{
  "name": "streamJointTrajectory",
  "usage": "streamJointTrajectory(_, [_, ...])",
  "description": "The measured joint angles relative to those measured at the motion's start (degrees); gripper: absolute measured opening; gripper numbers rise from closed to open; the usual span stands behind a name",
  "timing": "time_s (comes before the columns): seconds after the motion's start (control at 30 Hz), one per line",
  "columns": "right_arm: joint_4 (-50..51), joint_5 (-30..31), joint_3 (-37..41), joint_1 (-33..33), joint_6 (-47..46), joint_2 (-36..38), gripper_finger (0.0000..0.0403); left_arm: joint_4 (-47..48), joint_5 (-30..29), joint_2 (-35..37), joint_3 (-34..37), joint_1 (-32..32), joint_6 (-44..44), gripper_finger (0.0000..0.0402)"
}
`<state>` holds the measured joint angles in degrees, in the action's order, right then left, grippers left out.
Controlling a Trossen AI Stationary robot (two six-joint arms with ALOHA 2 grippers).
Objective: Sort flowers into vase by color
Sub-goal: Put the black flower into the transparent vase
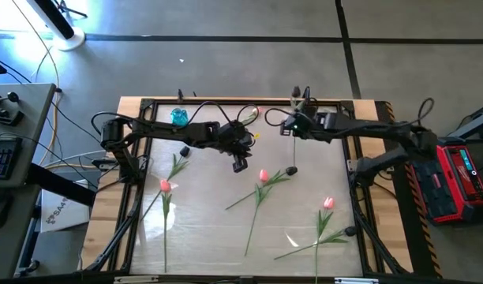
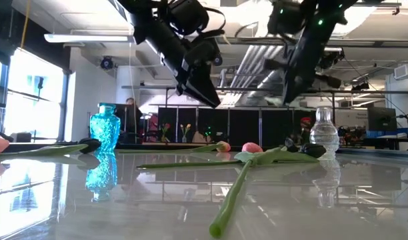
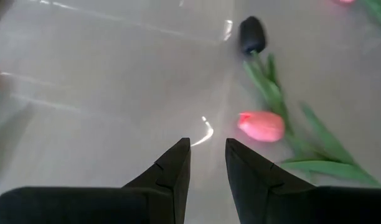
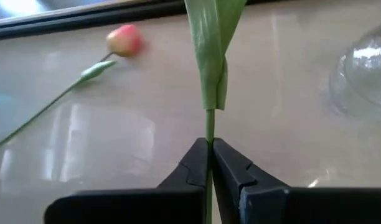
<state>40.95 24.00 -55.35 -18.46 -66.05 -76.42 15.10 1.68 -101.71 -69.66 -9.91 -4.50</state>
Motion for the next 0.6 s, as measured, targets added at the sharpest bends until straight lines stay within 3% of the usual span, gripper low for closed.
streamJointTrajectory(0.4, [-9.6,8.3,0.0,11.4,7.1,3.5,0.0,-4.3,12.4,0.0,-0.1,0.4,0.7,0.0091])
streamJointTrajectory(0.6, [-18.5,8.9,0.0,14.1,20.5,6.5,0.0,-13.7,20.6,0.0,-0.1,0.1,-1.9,0.0091])
